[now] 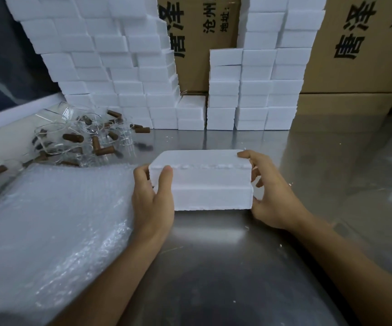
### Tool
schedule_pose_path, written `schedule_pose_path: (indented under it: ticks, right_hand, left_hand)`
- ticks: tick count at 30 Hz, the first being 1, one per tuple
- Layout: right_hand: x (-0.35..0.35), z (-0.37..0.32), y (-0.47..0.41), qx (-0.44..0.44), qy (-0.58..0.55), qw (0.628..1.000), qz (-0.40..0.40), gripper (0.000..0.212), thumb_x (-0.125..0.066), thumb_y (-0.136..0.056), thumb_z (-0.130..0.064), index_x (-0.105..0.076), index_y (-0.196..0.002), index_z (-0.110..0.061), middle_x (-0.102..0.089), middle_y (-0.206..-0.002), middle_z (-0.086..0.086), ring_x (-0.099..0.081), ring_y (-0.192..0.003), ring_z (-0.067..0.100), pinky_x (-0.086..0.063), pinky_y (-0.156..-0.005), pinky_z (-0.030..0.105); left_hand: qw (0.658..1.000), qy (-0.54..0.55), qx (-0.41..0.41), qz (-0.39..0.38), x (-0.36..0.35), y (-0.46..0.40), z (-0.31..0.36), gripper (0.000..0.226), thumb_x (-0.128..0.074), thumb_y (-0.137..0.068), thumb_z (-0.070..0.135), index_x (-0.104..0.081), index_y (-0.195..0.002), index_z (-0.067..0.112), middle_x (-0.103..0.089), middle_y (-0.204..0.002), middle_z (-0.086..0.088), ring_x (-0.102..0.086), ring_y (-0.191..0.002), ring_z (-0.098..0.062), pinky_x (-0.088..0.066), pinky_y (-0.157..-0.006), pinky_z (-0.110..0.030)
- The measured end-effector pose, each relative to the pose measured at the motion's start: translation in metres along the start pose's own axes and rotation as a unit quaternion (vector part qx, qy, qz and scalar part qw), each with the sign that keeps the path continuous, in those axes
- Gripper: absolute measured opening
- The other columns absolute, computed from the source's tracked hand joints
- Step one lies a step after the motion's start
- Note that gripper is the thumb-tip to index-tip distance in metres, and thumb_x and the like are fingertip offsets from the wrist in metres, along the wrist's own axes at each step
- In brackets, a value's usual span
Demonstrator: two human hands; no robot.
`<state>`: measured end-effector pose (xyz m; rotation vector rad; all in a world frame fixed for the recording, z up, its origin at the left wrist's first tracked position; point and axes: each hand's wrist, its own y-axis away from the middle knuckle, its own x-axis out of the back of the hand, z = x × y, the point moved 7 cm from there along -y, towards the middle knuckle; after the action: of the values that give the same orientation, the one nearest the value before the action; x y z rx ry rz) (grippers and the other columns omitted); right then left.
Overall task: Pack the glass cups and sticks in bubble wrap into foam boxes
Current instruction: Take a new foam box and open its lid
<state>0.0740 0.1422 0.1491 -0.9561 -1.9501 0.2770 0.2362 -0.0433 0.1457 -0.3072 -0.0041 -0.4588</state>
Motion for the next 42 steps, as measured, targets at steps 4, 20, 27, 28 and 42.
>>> schedule_pose_path:
  ticks: [4,20,27,28,42]
  right_hand:
    - [0.001,0.009,-0.003,-0.080,-0.131,0.988,-0.018,0.085,-0.054,-0.076,0.022,-0.052,-0.130,-0.043,-0.060,-0.115,-0.004,-0.060,-0.098,0.010,-0.050,-0.085,0.028]
    - [-0.006,0.017,0.002,-0.254,-0.139,0.957,-0.029,0.054,-0.067,-0.091,-0.038,-0.050,-0.142,-0.042,-0.061,-0.129,-0.014,-0.067,-0.102,0.020,-0.050,-0.076,0.016]
    - [-0.001,0.018,0.001,-0.276,-0.088,0.957,0.016,0.025,-0.067,-0.088,-0.035,-0.067,-0.113,-0.038,-0.063,-0.107,-0.018,-0.066,-0.082,0.012,-0.043,-0.055,0.016]
    - [0.000,0.017,0.002,-0.275,-0.069,0.959,0.020,0.024,-0.067,-0.087,-0.036,-0.067,-0.111,-0.038,-0.062,-0.106,-0.018,-0.065,-0.077,0.010,-0.042,-0.053,0.017]
    - [0.003,-0.018,-0.004,-0.263,0.142,0.953,-0.054,0.036,-0.063,-0.084,-0.055,-0.061,-0.111,-0.031,-0.059,-0.108,-0.005,-0.059,-0.091,0.021,-0.045,-0.077,0.034]
  left_hand:
    - [1.000,-0.013,0.016,-0.004,0.002,-0.001,-0.004,0.010,-0.057,-0.096,0.037,-0.052,-0.101,0.030,-0.064,-0.085,0.014,-0.061,-0.069,0.007,-0.044,-0.056,-0.014]
    - [0.978,-0.104,0.105,-0.149,-0.012,-0.006,-0.012,0.025,-0.057,-0.090,0.052,-0.064,-0.082,0.028,-0.067,-0.086,0.011,-0.062,-0.079,-0.011,-0.045,-0.070,-0.028]
    - [0.978,-0.181,0.076,-0.078,-0.004,-0.012,-0.014,0.020,-0.069,-0.083,0.040,-0.065,-0.079,0.021,-0.067,-0.072,0.009,-0.065,-0.072,-0.013,-0.050,-0.063,-0.028]
    - [0.977,-0.183,0.073,-0.080,-0.004,-0.013,-0.014,0.020,-0.070,-0.083,0.041,-0.064,-0.081,0.022,-0.067,-0.074,0.011,-0.065,-0.072,-0.011,-0.050,-0.063,-0.027]
    - [0.953,-0.242,-0.012,-0.183,-0.015,-0.029,-0.004,0.035,-0.063,-0.092,0.046,-0.066,-0.125,0.035,-0.064,-0.132,0.009,-0.062,-0.108,-0.009,-0.041,-0.081,-0.017]
